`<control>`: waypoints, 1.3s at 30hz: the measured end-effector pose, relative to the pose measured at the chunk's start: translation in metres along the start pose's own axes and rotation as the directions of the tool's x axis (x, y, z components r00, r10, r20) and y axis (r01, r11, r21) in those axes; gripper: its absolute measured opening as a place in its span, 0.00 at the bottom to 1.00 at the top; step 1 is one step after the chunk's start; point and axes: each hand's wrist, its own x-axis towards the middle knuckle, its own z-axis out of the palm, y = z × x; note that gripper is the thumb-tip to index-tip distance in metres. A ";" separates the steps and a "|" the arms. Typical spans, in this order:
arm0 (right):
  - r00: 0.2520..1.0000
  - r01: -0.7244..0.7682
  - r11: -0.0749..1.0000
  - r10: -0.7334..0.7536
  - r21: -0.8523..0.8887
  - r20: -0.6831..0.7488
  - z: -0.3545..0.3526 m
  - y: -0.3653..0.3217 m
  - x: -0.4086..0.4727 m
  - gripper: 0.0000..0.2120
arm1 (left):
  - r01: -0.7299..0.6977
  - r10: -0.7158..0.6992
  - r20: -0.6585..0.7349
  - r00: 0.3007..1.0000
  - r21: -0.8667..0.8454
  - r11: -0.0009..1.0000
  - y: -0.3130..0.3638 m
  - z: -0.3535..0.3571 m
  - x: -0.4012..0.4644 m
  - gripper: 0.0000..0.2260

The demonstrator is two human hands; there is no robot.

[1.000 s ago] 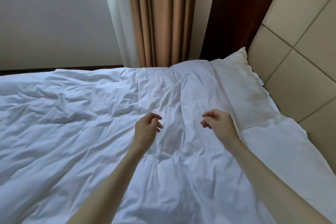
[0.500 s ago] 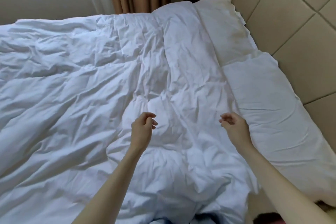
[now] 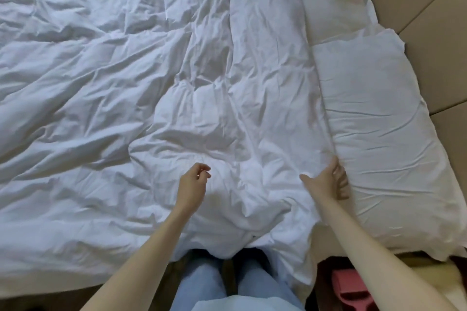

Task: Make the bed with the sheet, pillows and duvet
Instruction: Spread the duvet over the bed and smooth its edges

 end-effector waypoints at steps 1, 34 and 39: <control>1.000 -0.008 1.000 0.008 -0.009 -0.002 0.003 0.003 0.002 0.46 | 0.007 -0.007 0.003 1.000 0.010 1.000 -0.004 0.002 -0.003 0.10; 0.945 0.313 0.841 -0.324 0.441 -0.053 -0.176 0.014 -0.089 0.14 | -0.447 0.437 -0.100 0.894 -0.121 0.886 0.096 -0.070 -0.096 0.13; 0.951 0.297 0.827 -0.302 0.477 -0.067 -0.173 0.030 -0.075 0.15 | -0.444 0.438 -0.075 0.896 -0.093 0.891 0.108 -0.041 -0.102 0.12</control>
